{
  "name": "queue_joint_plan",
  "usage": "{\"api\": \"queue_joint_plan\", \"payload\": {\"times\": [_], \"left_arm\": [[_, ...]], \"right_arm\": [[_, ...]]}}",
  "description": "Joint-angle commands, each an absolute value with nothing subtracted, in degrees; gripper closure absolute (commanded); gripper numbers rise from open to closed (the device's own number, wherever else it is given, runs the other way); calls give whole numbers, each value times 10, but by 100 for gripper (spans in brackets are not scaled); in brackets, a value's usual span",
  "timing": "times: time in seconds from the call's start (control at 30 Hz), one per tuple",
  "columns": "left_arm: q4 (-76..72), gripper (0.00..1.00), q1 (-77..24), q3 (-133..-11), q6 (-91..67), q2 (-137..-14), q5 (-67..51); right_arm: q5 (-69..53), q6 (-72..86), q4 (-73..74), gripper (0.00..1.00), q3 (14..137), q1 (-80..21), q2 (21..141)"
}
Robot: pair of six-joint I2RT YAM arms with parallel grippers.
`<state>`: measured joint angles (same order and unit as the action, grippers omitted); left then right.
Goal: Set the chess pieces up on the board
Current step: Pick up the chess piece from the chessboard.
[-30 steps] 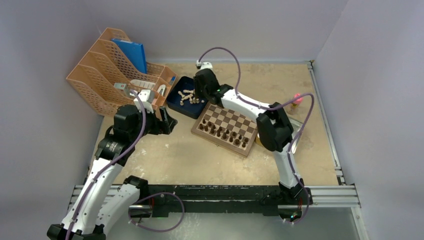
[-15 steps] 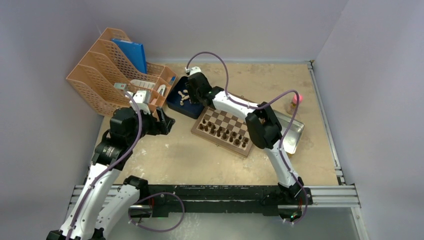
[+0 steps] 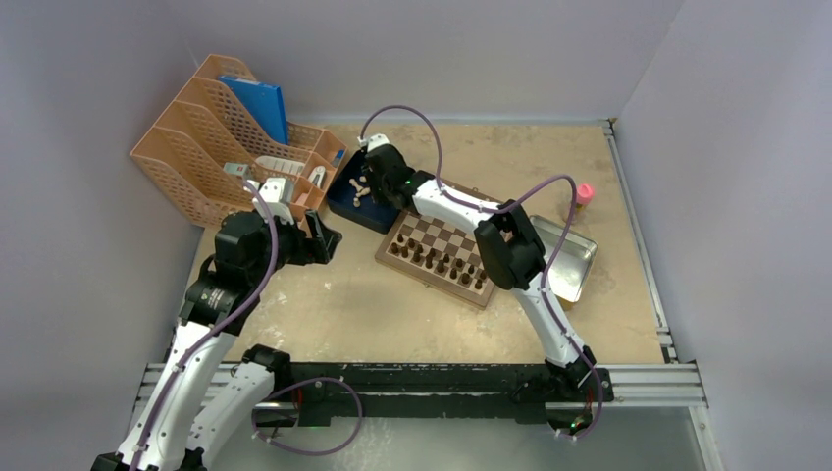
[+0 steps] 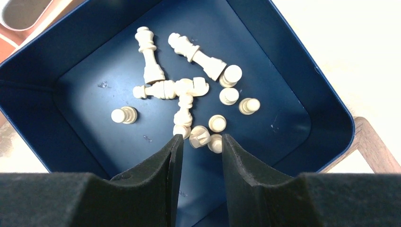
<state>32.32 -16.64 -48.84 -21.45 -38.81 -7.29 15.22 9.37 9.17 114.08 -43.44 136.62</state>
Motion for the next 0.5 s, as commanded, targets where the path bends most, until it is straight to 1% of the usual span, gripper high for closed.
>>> {"api": "queue_joint_plan", "payload": {"times": [0.0,0.47], "left_arm": [[308,19,-169,-490,-215,-384,-68],[308,19,-169,-490,-214,-385,-65]], "right_arm": [[142,83,83,62,1172,-433,1368],[137,82,92,65,1199,-433,1397]]}}
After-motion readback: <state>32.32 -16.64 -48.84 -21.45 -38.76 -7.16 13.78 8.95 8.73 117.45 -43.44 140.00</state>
